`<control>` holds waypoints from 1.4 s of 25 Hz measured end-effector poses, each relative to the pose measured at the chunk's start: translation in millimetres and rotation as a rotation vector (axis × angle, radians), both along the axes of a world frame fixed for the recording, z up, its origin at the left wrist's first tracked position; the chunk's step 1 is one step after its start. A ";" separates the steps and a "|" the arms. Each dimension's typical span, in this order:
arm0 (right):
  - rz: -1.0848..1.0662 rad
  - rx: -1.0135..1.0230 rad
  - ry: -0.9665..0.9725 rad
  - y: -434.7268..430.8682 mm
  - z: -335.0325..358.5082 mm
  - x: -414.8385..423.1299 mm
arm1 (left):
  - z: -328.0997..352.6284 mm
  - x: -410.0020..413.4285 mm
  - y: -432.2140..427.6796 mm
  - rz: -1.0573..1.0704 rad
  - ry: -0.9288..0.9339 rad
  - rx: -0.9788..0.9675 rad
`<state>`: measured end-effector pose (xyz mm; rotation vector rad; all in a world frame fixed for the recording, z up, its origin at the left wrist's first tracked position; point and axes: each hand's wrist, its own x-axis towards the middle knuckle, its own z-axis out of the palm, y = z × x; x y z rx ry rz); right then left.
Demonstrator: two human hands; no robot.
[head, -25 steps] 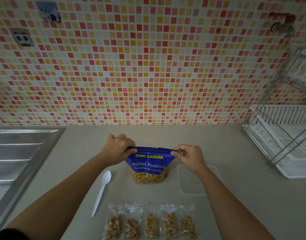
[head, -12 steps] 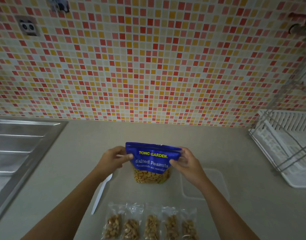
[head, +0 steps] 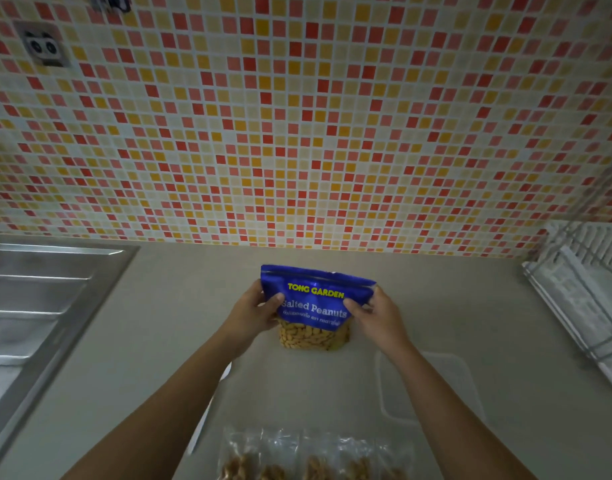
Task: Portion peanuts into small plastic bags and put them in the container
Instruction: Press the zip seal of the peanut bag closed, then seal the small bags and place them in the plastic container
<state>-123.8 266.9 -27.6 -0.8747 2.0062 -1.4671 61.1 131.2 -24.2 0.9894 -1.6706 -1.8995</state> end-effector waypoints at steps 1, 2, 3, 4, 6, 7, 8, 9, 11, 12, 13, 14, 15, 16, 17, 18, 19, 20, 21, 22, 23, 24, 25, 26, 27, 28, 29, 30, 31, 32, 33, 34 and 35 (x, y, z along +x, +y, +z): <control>-0.002 0.004 0.013 -12.8 4.0 -8.8 | 2.9 -9.8 -11.4 0.001 0.006 -0.006; -0.010 0.021 0.030 -25.0 6.3 -18.0 | 4.9 -20.4 -23.3 0.006 0.004 -0.014; -0.016 0.034 0.046 -36.7 8.3 -26.5 | 6.4 -30.9 -34.9 0.015 0.005 -0.023; -0.023 0.042 0.059 -49.5 8.0 -35.3 | 7.5 -42.1 -47.1 0.028 -0.001 -0.037; -0.034 0.038 0.073 -72.8 7.2 -48.4 | 5.5 -62.1 -72.0 0.064 -0.036 -0.073; -0.038 0.039 0.088 -83.4 6.3 -54.2 | 3.7 -70.1 -82.8 0.081 -0.061 -0.089; -0.040 0.049 0.107 -93.4 7.1 -59.4 | 2.5 -76.8 -92.7 0.096 -0.083 -0.100; -0.037 0.062 0.120 -103.3 7.9 -64.6 | 1.8 -82.4 -101.5 0.104 -0.089 -0.106; -0.024 0.071 0.126 -120.8 9.8 -73.0 | 0.0 -91.0 -116.4 0.109 -0.093 -0.122; -0.025 0.074 0.123 -127.8 9.7 -75.7 | -0.7 -93.7 -121.5 0.112 -0.095 -0.134; -0.033 0.081 0.129 -133.3 7.9 -78.3 | -3.3 -96.1 -126.6 0.118 -0.097 -0.145; -0.042 0.104 0.136 -137.2 5.4 -79.8 | -4.5 -97.6 -129.8 0.124 -0.104 -0.154; -0.042 0.130 0.139 -139.3 3.5 -79.8 | -6.8 -98.4 -132.4 0.130 -0.111 -0.160; -0.036 0.157 0.143 -140.3 1.4 -79.2 | -8.5 -98.0 -133.2 0.138 -0.126 -0.159; -0.024 0.170 0.148 -140.9 -0.6 -78.7 | -9.8 -97.9 -133.3 0.145 -0.139 -0.164; -0.017 0.179 0.147 -141.4 -1.2 -78.5 | -10.0 -96.9 -133.1 0.148 -0.163 -0.176; -0.021 0.186 0.136 -141.7 -0.2 -77.8 | -9.0 -96.1 -131.8 0.141 -0.187 -0.194; -0.036 0.196 0.118 -141.4 1.3 -77.0 | -8.0 -94.4 -129.9 0.131 -0.216 -0.208; -0.055 0.202 0.105 -139.1 3.3 -75.1 | -8.1 -91.1 -126.9 0.126 -0.253 -0.223; -0.077 0.211 0.094 -135.0 4.4 -72.6 | -7.1 -86.0 -121.3 0.123 -0.315 -0.242; -0.097 0.224 0.079 -128.6 5.1 -68.5 | -7.8 -78.5 -113.5 0.123 -0.377 -0.267; -0.119 0.242 0.057 -120.0 4.8 -62.3 | -9.0 -69.4 -102.6 0.121 -0.421 -0.294; -0.140 0.257 0.040 -109.6 3.1 -54.2 | -11.9 -59.4 -90.0 0.112 -0.446 -0.310; -0.156 0.262 0.031 -98.0 -0.1 -43.6 | -15.7 -47.7 -75.3 0.088 -0.458 -0.315; -0.161 0.259 0.032 -86.7 -4.4 -31.3 | -19.1 -35.7 -59.5 0.053 -0.468 -0.324; -0.143 0.255 0.038 -75.8 -9.9 -16.1 | -22.5 -22.9 -43.8 0.007 -0.486 -0.338; -0.099 0.245 0.054 -63.4 -15.0 3.2 | -26.0 -7.9 -27.1 -0.038 -0.506 -0.367; -0.033 0.239 0.075 -51.1 -20.2 24.8 | -29.1 8.2 -11.8 -0.079 -0.526 -0.409; 0.053 0.243 0.094 -38.5 -26.7 47.4 | -32.4 25.7 2.7 -0.114 -0.551 -0.457; 0.151 0.258 0.123 -25.9 -33.3 68.9 | -35.9 43.4 15.7 -0.138 -0.576 -0.511; 0.260 0.284 0.168 -14.5 -40.5 87.7 | -39.7 60.3 27.6 -0.156 -0.600 -0.562; 0.370 0.308 0.228 -3.9 -47.0 105.4 | -42.9 77.9 39.5 -0.171 -0.631 -0.602; 0.463 0.334 0.295 4.5 -53.6 118.1 | -46.5 92.8 49.9 -0.184 -0.664 -0.638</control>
